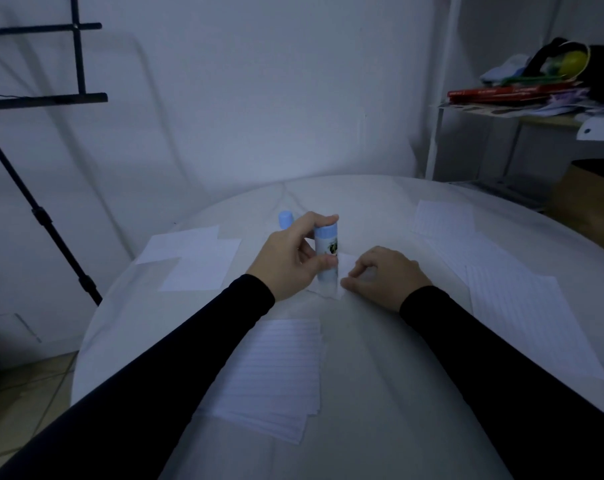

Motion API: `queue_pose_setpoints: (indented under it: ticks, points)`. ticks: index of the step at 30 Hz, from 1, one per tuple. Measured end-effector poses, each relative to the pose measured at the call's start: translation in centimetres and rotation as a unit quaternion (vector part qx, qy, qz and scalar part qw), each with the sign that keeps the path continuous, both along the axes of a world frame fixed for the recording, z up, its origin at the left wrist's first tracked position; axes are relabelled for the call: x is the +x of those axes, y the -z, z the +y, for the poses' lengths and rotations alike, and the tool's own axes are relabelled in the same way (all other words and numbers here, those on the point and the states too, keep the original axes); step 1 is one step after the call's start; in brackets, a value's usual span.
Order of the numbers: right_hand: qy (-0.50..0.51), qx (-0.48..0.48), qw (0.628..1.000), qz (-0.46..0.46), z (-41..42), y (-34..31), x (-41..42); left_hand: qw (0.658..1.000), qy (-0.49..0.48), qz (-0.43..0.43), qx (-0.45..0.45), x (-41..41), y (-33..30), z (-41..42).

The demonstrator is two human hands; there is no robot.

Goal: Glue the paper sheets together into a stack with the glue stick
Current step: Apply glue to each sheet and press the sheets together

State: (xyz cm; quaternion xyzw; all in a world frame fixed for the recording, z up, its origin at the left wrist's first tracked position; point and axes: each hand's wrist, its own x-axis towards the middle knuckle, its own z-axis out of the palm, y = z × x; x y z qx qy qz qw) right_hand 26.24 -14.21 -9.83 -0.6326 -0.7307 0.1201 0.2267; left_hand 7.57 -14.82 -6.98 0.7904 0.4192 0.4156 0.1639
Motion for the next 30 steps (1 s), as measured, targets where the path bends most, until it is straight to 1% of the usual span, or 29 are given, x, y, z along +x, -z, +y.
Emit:
queue_pose_setpoints:
  ticks: [2, 7, 10, 15, 24, 30]
  points:
    - [-0.008, -0.002, 1.000, 0.007, -0.1, 0.1, 0.3, 1.000, 0.003, -0.010, 0.011, 0.1, 0.0, 0.0]
    - [-0.012, -0.006, 1.000, 0.006, -0.1, 0.1, 0.5, 0.995, -0.006, -0.090, 0.042, 0.1, -0.2, 0.1]
    - [-0.015, -0.011, 1.000, 0.007, -0.1, 0.1, 0.5, 0.992, -0.013, -0.108, 0.056, -0.1, -0.5, 0.1]
    - [-0.011, -0.019, 1.000, -0.001, -0.2, -0.1, 0.4, 0.997, -0.013, -0.067, 0.028, 0.0, 0.3, 0.1]
    - [-0.011, -0.032, 0.999, 0.014, 0.2, 0.1, 0.4, 0.999, -0.007, -0.037, 0.022, 0.3, 0.9, 0.2]
    - [-0.014, -0.031, 0.999, 0.035, 0.2, 0.4, 0.6, 0.999, -0.022, -0.023, 0.017, -0.8, 0.6, 0.6]
